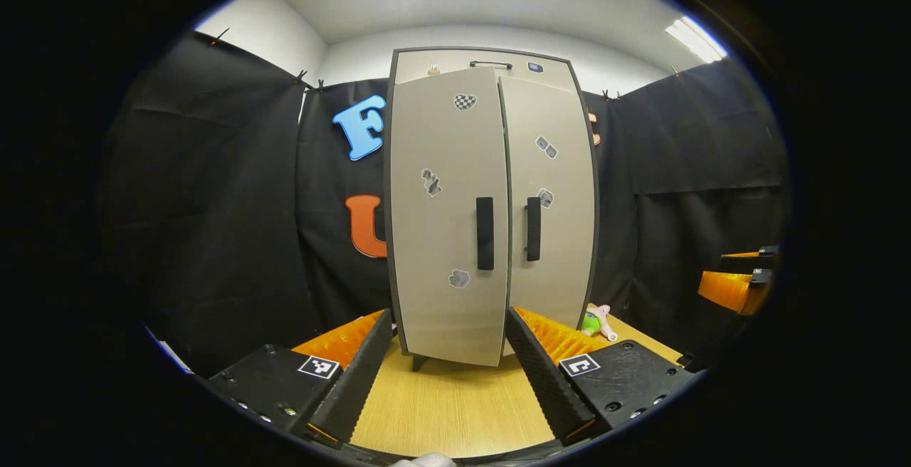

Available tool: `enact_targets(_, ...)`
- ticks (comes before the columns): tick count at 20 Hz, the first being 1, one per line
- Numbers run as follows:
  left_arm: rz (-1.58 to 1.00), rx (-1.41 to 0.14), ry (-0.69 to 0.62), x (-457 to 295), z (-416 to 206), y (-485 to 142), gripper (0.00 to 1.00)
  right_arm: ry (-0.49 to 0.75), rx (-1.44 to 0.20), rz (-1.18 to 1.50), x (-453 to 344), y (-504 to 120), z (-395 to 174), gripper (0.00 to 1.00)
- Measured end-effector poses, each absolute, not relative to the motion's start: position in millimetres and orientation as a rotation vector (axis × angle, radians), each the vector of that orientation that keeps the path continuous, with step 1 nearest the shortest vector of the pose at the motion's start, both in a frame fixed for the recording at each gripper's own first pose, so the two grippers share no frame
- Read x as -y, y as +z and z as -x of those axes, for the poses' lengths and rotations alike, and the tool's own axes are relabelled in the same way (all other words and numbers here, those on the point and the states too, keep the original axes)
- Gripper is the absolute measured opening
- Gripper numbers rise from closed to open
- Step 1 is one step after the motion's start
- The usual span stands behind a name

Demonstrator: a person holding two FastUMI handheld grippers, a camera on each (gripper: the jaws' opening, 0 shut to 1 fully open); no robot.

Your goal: Grab one shoe with the right hand and put it into the shoe cabinet, grab the other shoe with the left hand and put it into the shoe cabinet; then close the right door with the right hand and the left door with the left hand.

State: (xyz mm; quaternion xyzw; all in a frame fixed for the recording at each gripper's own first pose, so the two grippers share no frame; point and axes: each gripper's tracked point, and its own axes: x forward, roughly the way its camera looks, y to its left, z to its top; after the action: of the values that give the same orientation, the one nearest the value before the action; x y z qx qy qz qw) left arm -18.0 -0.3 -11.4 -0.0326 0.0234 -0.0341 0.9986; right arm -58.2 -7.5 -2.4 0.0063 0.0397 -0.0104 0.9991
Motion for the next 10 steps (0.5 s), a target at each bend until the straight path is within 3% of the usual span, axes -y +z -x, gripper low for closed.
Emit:
enact_targets(1, 0.064, -0.045, -0.071, 1.2, 17.6, -10.7, 1.0, -0.023, -0.077, -0.011, 8.2, -0.8, 57.3, 0.99)
enact_targets(2, 0.062, -0.042, -0.072, 1.1, 16.5, -9.6, 0.96, -0.024, -0.077, -0.008, 9.2, -1.2, 56.9, 0.99)
enact_targets(4, 0.061, -0.047, -0.071, 2.8, 15.8, -10.4, 1.0, -0.021, -0.078, -0.009, 8.6, -1.9, 55.7, 0.99)
enact_targets(10, 0.05, -0.054, -0.074, 7.2, 11.6, -12.4, 0.96, -0.007, -0.087, -0.012, 6.1, -5.3, 51.2, 0.99)
